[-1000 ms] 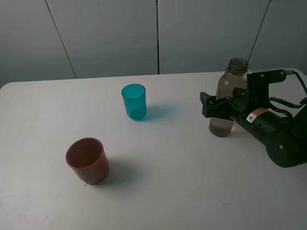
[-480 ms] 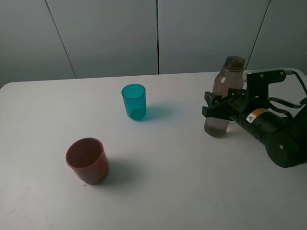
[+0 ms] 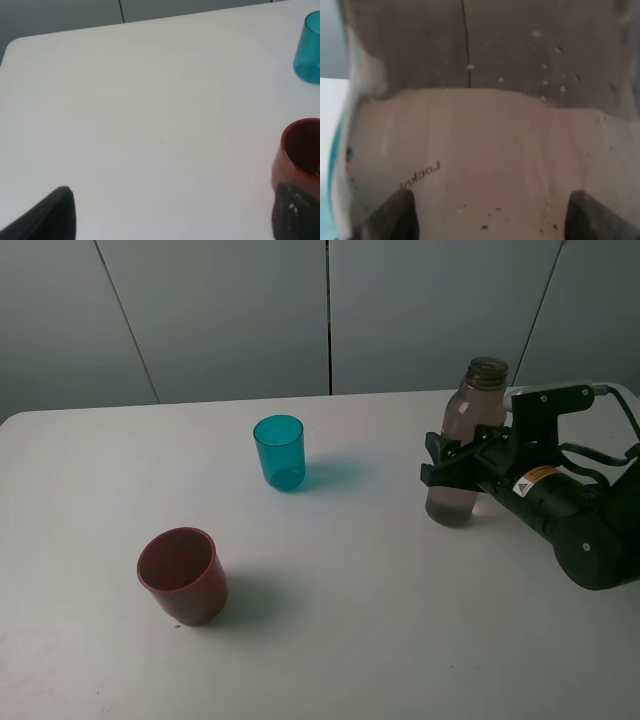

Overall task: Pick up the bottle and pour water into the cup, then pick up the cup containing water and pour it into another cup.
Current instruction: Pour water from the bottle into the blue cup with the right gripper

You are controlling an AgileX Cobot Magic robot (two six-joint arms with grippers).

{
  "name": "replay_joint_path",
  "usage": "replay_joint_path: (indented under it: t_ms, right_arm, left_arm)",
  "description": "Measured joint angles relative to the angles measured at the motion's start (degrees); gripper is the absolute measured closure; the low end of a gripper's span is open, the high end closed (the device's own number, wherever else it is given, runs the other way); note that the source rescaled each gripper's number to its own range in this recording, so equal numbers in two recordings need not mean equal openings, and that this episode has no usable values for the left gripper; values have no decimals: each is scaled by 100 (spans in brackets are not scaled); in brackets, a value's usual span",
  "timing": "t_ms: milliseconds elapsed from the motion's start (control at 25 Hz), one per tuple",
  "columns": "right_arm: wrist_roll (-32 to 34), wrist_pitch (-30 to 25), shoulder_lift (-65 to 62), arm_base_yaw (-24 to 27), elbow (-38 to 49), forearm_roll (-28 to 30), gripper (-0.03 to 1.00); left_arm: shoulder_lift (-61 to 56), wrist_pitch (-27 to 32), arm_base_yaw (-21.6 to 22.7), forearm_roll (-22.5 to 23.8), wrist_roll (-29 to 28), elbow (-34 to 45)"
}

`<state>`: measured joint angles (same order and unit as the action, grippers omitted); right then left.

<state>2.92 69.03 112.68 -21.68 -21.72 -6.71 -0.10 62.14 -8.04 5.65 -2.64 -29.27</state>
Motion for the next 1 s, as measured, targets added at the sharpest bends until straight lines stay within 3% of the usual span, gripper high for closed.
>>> replay_joint_path:
  t_ms: [560, 840, 1000]
  right_arm:
    - [-330, -381, -699, 0, 0, 135, 97]
    - [-1268, -1731, -1661, 0, 10, 161, 97]
    - [-1453, -2965, -2189, 0, -285, 373, 97]
  left_arm:
    - [0, 0, 0, 0, 0, 0]
    - [0, 0, 0, 0, 0, 0]
    - [0, 0, 0, 0, 0, 0]
